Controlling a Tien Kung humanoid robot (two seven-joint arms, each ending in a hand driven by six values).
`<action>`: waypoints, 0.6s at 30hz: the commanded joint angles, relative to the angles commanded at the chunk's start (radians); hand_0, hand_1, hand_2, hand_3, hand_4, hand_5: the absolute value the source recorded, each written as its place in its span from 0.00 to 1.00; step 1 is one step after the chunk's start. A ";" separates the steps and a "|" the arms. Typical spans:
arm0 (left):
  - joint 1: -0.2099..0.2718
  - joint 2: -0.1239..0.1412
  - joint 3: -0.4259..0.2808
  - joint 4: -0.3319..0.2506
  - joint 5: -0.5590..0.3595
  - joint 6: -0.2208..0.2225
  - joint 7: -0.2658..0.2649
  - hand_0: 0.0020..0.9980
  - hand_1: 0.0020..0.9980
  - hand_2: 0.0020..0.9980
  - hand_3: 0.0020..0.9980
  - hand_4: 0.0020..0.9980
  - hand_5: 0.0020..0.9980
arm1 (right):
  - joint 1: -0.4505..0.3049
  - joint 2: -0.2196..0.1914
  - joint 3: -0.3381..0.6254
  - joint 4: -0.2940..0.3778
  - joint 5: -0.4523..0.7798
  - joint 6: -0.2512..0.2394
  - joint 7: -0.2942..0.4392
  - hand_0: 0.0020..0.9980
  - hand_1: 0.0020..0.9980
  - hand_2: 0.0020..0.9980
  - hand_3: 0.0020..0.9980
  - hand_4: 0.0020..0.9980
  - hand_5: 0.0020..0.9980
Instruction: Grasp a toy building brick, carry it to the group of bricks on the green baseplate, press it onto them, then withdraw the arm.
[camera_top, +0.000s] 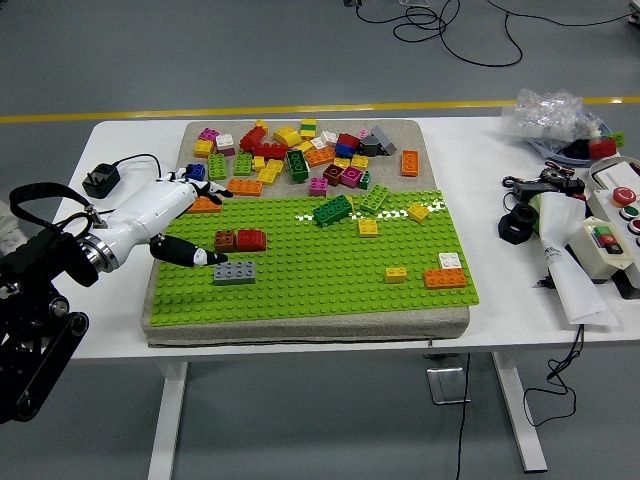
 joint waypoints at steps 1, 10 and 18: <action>0.000 0.000 0.000 0.000 0.000 0.000 0.000 0.97 0.77 0.57 0.61 0.90 0.23 | 0.000 0.000 0.000 0.000 0.000 0.000 0.000 0.78 0.71 0.75 0.70 0.95 0.69; -0.032 -0.029 0.090 0.101 0.000 0.031 -0.002 0.94 0.75 0.54 0.56 0.89 0.18 | 0.000 0.001 -0.002 0.000 0.006 -0.003 0.001 0.78 0.71 0.75 0.70 0.95 0.69; -0.066 -0.054 0.114 0.195 0.000 0.058 -0.006 0.94 0.75 0.55 0.57 0.90 0.17 | 0.001 0.001 -0.003 0.000 0.008 -0.002 0.000 0.78 0.72 0.75 0.70 0.95 0.69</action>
